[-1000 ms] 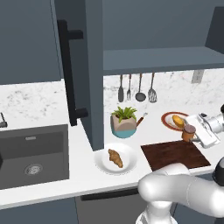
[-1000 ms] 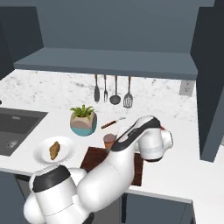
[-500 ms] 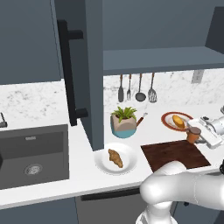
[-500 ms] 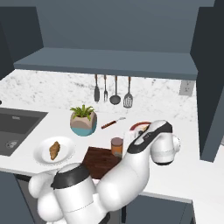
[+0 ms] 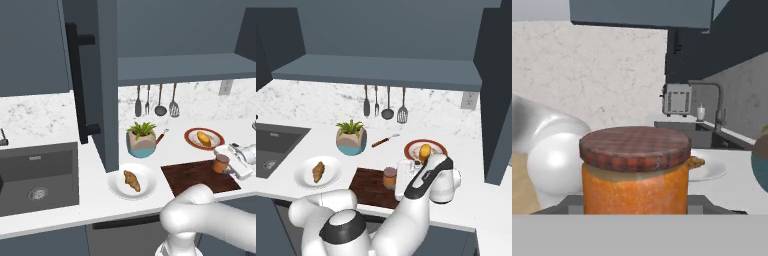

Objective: From the different types of pastries on the counter, select a croissant and place it on the cutting board. Then retrieve a jar of jam from the cabinet and place it alongside the croissant on the cutting board.

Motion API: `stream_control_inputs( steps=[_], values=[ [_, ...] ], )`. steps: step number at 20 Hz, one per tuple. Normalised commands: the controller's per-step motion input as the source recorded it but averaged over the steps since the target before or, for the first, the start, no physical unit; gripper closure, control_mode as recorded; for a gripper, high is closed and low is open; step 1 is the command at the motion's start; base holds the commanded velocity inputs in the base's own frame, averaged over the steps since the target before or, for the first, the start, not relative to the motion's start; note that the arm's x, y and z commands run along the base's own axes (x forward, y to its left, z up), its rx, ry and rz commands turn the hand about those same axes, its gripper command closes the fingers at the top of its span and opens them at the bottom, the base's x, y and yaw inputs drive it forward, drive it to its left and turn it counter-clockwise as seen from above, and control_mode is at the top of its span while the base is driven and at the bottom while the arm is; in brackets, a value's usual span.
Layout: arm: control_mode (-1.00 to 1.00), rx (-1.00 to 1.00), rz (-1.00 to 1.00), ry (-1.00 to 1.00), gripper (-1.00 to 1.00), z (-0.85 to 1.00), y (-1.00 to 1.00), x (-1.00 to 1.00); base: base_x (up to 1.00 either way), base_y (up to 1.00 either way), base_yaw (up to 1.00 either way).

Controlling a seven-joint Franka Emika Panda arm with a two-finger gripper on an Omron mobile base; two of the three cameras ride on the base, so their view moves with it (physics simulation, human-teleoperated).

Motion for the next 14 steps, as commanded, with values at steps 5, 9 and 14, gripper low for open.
stream_control_inputs(
  steps=[5, 9, 14],
  values=[
    [-1.00, -0.01, -0.07, -0.06, 1.00, -0.35, 0.03, 0.20, 0.00, 0.00, 0.00],
    [-1.00, -0.16, 0.00, -0.01, 1.00, -0.12, 0.00, 0.17, 0.00, 0.00, 0.00],
    [-1.00, -0.07, 0.01, 0.00, 1.00, 0.00, -0.16, 0.41, 0.00, 0.00, 0.00]
  ],
)
